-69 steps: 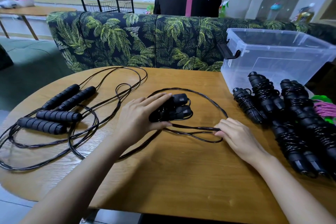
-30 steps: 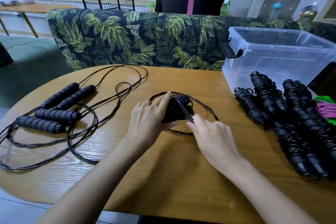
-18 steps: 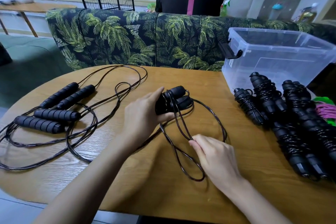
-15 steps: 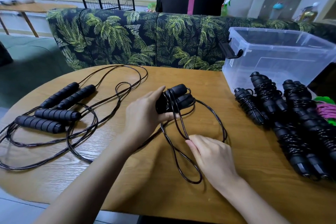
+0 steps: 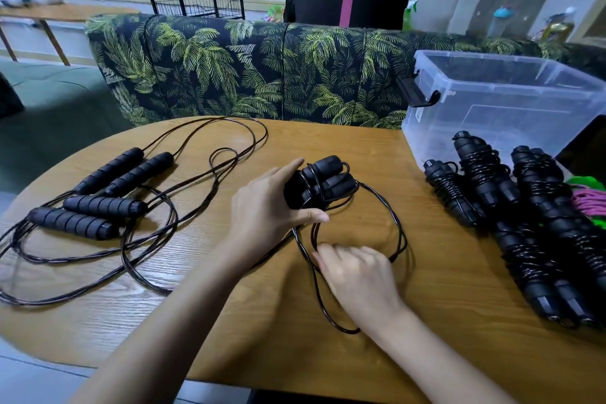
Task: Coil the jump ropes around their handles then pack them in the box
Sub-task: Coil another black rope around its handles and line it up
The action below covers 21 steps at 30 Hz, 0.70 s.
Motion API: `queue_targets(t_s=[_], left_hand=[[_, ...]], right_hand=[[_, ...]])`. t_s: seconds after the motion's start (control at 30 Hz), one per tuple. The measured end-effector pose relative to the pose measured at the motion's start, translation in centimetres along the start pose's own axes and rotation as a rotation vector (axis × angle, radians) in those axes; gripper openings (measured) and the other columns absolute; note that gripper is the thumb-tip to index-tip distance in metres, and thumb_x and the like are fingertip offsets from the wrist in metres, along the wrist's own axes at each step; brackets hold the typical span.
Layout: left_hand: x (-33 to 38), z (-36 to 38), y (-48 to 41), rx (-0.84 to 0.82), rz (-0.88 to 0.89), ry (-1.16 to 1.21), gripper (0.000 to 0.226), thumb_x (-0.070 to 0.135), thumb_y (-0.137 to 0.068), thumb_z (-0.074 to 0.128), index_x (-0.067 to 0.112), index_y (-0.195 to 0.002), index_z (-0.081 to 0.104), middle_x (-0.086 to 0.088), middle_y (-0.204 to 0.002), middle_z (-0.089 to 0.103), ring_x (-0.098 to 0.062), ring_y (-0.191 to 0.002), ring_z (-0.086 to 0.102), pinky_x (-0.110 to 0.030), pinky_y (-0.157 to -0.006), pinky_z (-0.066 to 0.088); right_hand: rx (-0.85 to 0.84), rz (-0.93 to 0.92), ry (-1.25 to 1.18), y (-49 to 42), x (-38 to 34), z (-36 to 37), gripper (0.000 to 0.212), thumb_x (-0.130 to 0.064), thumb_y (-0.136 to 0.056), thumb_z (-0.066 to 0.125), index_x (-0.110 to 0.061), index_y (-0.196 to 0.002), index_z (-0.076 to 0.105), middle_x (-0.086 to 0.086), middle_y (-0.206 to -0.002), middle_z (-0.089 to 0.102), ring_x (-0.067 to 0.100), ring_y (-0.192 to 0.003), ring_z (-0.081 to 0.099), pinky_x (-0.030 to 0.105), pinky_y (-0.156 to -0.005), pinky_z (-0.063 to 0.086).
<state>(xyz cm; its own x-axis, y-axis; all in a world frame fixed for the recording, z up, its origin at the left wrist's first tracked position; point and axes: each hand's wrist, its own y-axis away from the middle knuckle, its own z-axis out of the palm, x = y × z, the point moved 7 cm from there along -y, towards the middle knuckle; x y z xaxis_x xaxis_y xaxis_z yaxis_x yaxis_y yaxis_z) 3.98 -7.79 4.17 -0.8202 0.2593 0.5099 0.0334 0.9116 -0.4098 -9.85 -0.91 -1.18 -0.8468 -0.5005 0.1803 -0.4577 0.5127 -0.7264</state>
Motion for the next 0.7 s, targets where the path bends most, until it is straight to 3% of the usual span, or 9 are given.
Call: queue_targets(t_s=[0.2,0.37,0.57,0.7], left_hand=[[-0.5,0.0,-0.4,0.070,-0.029,0.035,0.085,0.084,-0.050,0.054,0.042,-0.124,0.057,0.013,-0.103,0.070,-0.016,-0.096,0.067,-0.040,-0.074,0.054],[-1.5,-0.1,-0.6,0.126,-0.063,0.015,0.083,0.082,-0.053,0.051,0.040,-0.124,0.056,0.013,-0.102,0.070,-0.016,-0.093,0.067,-0.038,-0.071,0.054],[-1.9,-0.8,-1.2,0.149,-0.050,0.200,0.083,0.078,-0.053,0.062,0.035,-0.124,0.059,0.010,-0.101,0.072,-0.014,-0.095,0.067,-0.041,-0.077,0.056],[-1.5,-1.6,-1.8,0.159,-0.027,0.222,0.090,0.077,-0.053,0.062,0.028,-0.129,0.060,0.015,-0.097,0.066,-0.009,-0.094,0.064,-0.034,-0.081,0.055]], right_hand=[[0.017,-0.080,0.030,-0.2,0.6,-0.2,0.031,-0.032,-0.102,0.048,-0.019,-0.077,0.063,-0.007,-0.060,0.054,0.013,-0.051,0.054,0.028,-0.046,0.042],[-0.033,-0.098,0.015,0.4,4.1,-0.1,0.030,-0.033,-0.104,0.045,-0.015,-0.100,0.068,-0.004,-0.074,0.062,0.016,-0.061,0.059,0.029,-0.048,0.046],[-0.096,-0.049,0.012,0.9,9.2,-0.2,0.033,-0.031,-0.101,0.044,-0.014,-0.081,0.064,-0.004,-0.072,0.058,0.018,-0.067,0.055,0.030,-0.050,0.048],[-0.066,-0.008,0.022,0.4,11.8,-1.3,0.030,-0.028,-0.098,0.047,-0.013,-0.074,0.060,-0.003,-0.069,0.054,0.019,-0.069,0.053,0.029,-0.052,0.045]])
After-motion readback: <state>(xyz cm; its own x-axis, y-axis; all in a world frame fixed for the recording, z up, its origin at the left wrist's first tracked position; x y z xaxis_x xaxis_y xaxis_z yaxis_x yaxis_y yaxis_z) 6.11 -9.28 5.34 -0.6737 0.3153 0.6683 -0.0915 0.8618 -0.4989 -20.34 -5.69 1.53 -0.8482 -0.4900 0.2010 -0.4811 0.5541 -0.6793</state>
